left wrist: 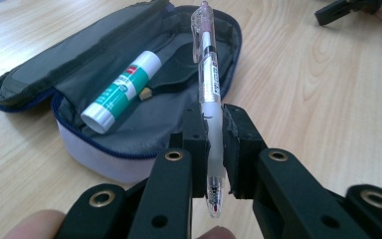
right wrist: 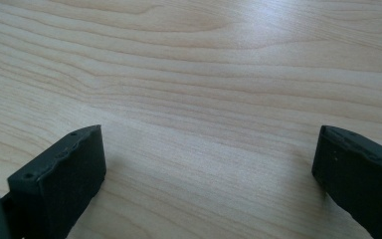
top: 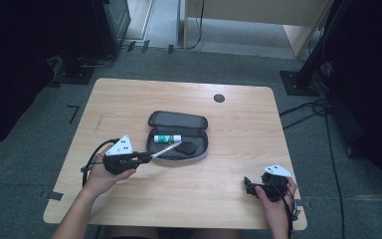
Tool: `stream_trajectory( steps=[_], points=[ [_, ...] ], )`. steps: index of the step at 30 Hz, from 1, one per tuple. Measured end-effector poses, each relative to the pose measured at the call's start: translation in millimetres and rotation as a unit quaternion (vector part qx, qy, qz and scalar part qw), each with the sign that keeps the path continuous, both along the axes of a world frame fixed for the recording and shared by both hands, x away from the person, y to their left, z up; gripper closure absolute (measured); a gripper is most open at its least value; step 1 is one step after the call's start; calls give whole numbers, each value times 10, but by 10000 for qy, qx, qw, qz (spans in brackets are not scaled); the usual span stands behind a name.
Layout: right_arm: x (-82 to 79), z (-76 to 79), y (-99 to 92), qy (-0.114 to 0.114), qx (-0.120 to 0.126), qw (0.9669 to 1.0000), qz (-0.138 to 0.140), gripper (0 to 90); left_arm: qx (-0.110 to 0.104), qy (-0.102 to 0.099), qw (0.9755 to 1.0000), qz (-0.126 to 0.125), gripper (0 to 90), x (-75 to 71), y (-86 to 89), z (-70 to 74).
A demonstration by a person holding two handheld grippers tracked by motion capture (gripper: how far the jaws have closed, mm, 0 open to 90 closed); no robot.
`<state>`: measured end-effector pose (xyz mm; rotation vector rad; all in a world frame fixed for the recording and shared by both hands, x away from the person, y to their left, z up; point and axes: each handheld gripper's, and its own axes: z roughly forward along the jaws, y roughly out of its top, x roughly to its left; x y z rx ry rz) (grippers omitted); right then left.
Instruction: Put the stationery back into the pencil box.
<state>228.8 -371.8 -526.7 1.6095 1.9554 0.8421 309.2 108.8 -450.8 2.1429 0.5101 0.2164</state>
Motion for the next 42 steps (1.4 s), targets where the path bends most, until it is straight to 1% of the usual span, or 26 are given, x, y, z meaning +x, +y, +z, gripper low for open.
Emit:
stream_trajectory(
  steps=[4, 5, 7, 11, 12, 14, 16, 18, 19, 23, 27, 29, 31, 33, 36, 39, 42],
  points=[
    [0, 0, -2, -1, -8, 10000, 7, 0, 87, 67, 9999, -25, 823, 131, -93, -8],
    [0, 0, -2, -1, -8, 10000, 7, 0, 40, 112, 9999, -25, 823, 164, -116, -10],
    [0, 0, -1, 2, -7, 10000, 6, 0, 27, 186, 9998, -28, 823, 237, -153, -15],
    [0, 0, -1, 0, -7, 10000, 8, 0, 140, 320, 9994, 28, 823, 382, -242, -44],
    [0, 0, -1, 2, -8, 10000, 5, 0, 216, 345, 9992, 34, 823, 419, -269, -52],
    [0, 0, -1, 3, -6, 10000, 6, 0, 248, 373, 9990, 77, 823, 469, -306, -66],
    [0, 0, -1, 1, -5, 10000, 7, 0, 292, 443, 9985, 123, 822, 524, -343, -81],
    [1, -1, -2, -8, -16, 10000, 26, 0, 312, 509, 9982, 109, 822, 566, -385, -95],
    [1, -1, -2, -8, -16, 10000, 26, 0, 313, 532, 9980, 91, 822, 579, -412, -104],
    [2, -1, -2, -9, -16, 10000, 28, 0, 547, 561, 9969, 59, 821, 611, -525, -165],
    [0, 0, -1, -3, -15, 10000, 38, 0, 695, 592, 9958, 75, 821, 624, -566, -222],
    [1, -1, -2, -8, -18, 10000, 40, 0, 772, 565, 9954, 98, 821, 624, -574, -233],
    [1, -1, -1, -8, -14, 10000, 35, 0, 813, 529, 9951, 165, 819, 629, -571, -233],
    [1, -1, -2, -8, -17, 10000, 35, 0, 810, 555, 9950, 183, 818, 633, -569, -237],
    [1, 0, -2, -6, -18, 10000, 38, 0, 921, 553, 9940, 204, 811, 633, -571, -244],
    [0, 0, -1, -3, -12, 10000, 38, 0, 931, 515, 9939, 307, 799, 639, -565, -237],
    [0, 0, 0, -3, -11, 10000, 33, 0, 839, 490, 9946, 354, 776, 637, -549, -211]
  ],
)
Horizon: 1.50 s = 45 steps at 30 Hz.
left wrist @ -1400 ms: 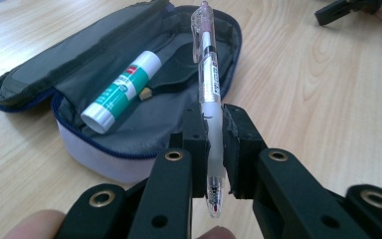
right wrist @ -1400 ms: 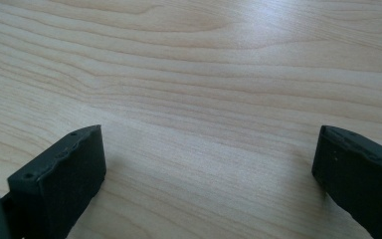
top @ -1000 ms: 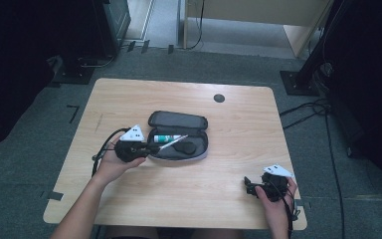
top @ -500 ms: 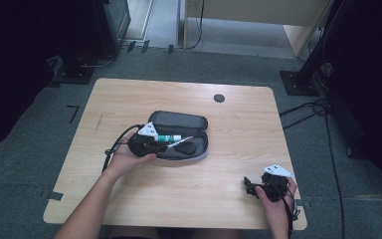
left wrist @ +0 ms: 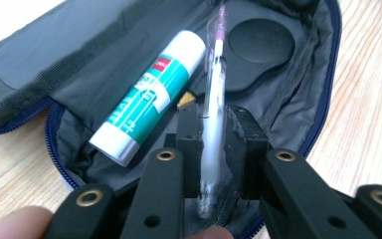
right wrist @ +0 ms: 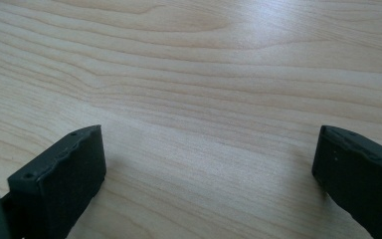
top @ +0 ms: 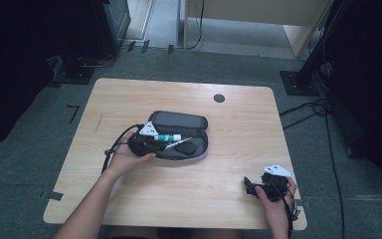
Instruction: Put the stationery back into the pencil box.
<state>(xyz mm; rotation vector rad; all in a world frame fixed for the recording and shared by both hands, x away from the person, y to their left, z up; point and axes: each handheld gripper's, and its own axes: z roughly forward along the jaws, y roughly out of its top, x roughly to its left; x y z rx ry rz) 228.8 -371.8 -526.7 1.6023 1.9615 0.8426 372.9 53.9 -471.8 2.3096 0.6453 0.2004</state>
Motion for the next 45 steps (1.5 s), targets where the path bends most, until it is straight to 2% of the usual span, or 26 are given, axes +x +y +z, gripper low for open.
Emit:
stream_trajectory(
  steps=[5, 7, 15, 20, 28, 30, 36, 43, 45],
  points=[
    [0, 0, -1, 0, -3, 10000, 4, 0, -123, -45, 9999, 54, 743, -14, 35, 41],
    [0, 0, 0, -2, -2, 10000, 0, 0, -278, -22, 9996, 100, 727, -18, 71, 56],
    [1, 0, -1, -3, -8, 10000, 5, 0, -588, 16, 9978, 295, 676, -70, 237, 103],
    [0, 0, 0, 1, -2, 10000, 3, 0, -774, 53, 9954, 556, 549, -115, 376, 147],
    [0, 0, 0, -2, -2, 10000, 1, 0, -621, -28, 9937, 933, 243, -256, 566, 148],
    [0, 0, -1, 0, -3, 10000, 5, 0, -615, -21, 9925, 1052, 167, -289, 623, 148],
    [0, 0, 1, -2, 3, 10000, -4, 0, -566, -16, 9882, 1426, 15, -382, 796, 138],
    [0, 1, 0, 3, -5, 10000, -3, 0, -484, -39, 9875, 1500, 0, -520, 942, 75],
    [0, 1, 1, 8, -3, 10000, -4, 0, -515, -55, 9858, 1594, 0, -559, 993, 61]
  ],
)
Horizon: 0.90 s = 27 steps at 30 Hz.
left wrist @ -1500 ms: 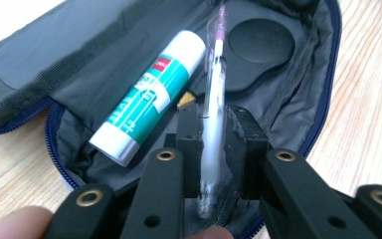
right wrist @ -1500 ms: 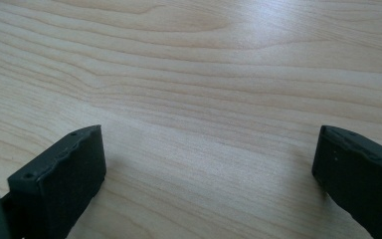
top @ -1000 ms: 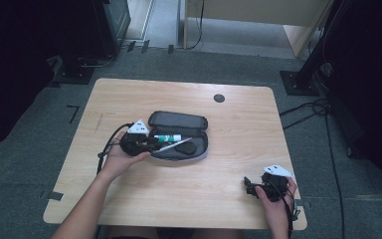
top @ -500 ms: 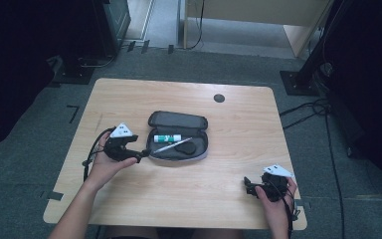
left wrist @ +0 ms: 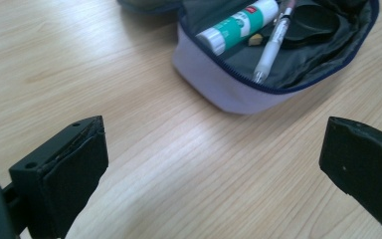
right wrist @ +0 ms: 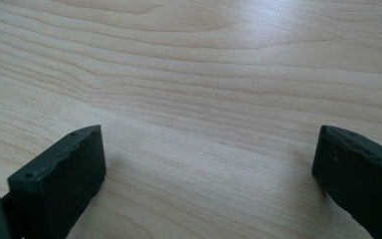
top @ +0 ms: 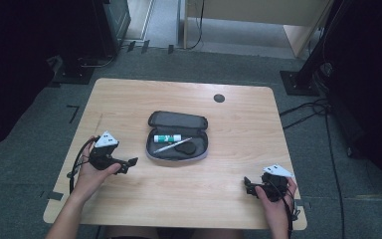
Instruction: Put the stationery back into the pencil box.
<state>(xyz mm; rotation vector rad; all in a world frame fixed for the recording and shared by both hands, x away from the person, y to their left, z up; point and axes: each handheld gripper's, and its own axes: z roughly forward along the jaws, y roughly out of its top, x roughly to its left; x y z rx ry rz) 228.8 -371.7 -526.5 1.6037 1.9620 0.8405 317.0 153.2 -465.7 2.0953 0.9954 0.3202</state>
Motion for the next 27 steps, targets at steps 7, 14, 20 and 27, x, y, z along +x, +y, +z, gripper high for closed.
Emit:
stream_trajectory(
  steps=[7, 14, 20, 27],
  points=[
    [0, -1, 1, -3, -5, 10000, -1, 0, -51, 7, 9997, 259, 0, -144, 205, -85],
    [5, -3, 1, 0, -2, 10000, -53, 0, 79, 85, 9980, 625, 0, -312, 406, -250],
    [6, -3, -3, 5, 6, 9999, -106, 0, 163, 125, 9965, 808, 0, -422, 556, -306],
    [6, -2, -6, 7, 2, 9999, -117, 0, 365, 172, 9930, 1114, 0, -542, 767, -363]
  ],
)
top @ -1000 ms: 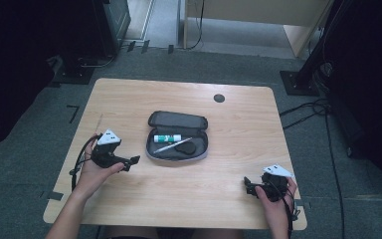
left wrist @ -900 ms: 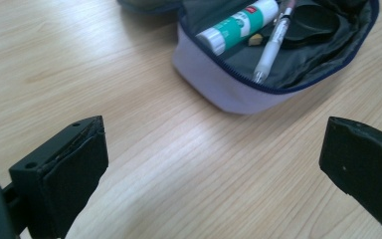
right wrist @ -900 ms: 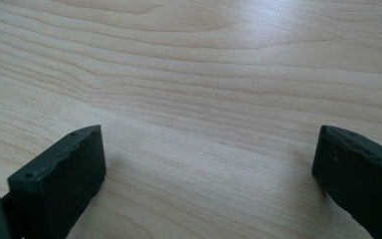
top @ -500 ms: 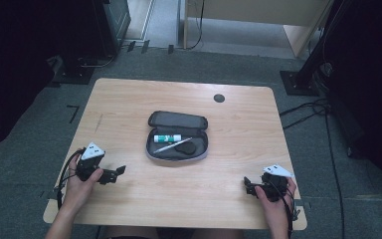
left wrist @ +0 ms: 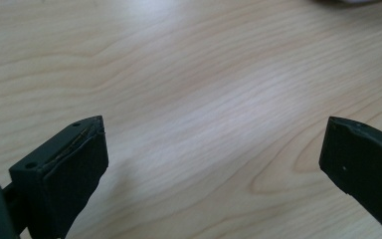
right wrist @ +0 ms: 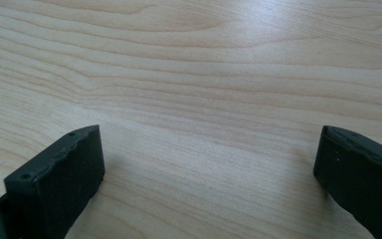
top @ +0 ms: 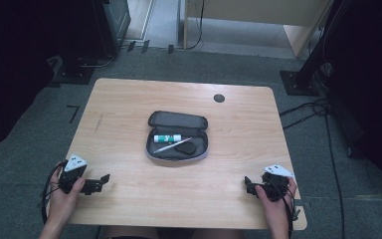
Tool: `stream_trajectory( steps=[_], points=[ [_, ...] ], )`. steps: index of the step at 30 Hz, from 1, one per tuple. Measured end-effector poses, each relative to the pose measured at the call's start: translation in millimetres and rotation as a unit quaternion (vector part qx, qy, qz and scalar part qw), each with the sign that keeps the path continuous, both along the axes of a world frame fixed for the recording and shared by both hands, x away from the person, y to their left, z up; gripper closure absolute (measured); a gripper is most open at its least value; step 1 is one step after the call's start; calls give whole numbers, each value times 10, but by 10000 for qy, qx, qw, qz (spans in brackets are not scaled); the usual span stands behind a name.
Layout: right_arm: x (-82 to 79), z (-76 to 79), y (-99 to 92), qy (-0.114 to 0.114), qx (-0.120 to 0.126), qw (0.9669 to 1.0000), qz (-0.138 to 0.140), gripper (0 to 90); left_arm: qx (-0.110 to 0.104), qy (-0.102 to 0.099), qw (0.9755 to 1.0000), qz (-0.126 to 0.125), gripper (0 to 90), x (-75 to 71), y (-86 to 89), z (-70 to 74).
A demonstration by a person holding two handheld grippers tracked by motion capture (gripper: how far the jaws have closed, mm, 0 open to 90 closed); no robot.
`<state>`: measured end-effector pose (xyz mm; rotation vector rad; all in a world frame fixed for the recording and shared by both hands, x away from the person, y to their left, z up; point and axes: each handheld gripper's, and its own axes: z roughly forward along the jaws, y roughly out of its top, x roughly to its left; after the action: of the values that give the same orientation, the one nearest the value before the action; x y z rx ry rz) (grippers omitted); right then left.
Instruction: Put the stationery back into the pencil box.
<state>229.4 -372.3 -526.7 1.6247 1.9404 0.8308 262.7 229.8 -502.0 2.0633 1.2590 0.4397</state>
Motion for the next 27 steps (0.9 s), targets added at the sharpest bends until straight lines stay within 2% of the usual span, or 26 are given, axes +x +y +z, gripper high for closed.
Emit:
stream_trajectory(
  steps=[3, 6, 10, 16, 27],
  points=[
    [0, 0, 0, -1, -1, 10000, 0, 0, 83, 18, 9999, 92, 0, -50, 79, -34],
    [0, 0, 0, 0, 1, 10000, -1, 0, 24, 21, 9999, 165, 0, -90, 155, -56],
    [0, 0, 0, 0, 2, 10000, 6, 0, 148, 33, 9998, 159, 0, -131, 232, -76],
    [0, -1, 3, -5, 4, 10000, 11, 0, 338, -64, 9992, 178, 0, -175, 216, -140],
    [-1, -2, 4, -4, 6, 10000, 34, 0, 352, -82, 9992, 150, 0, -181, 191, -171]
  ],
)
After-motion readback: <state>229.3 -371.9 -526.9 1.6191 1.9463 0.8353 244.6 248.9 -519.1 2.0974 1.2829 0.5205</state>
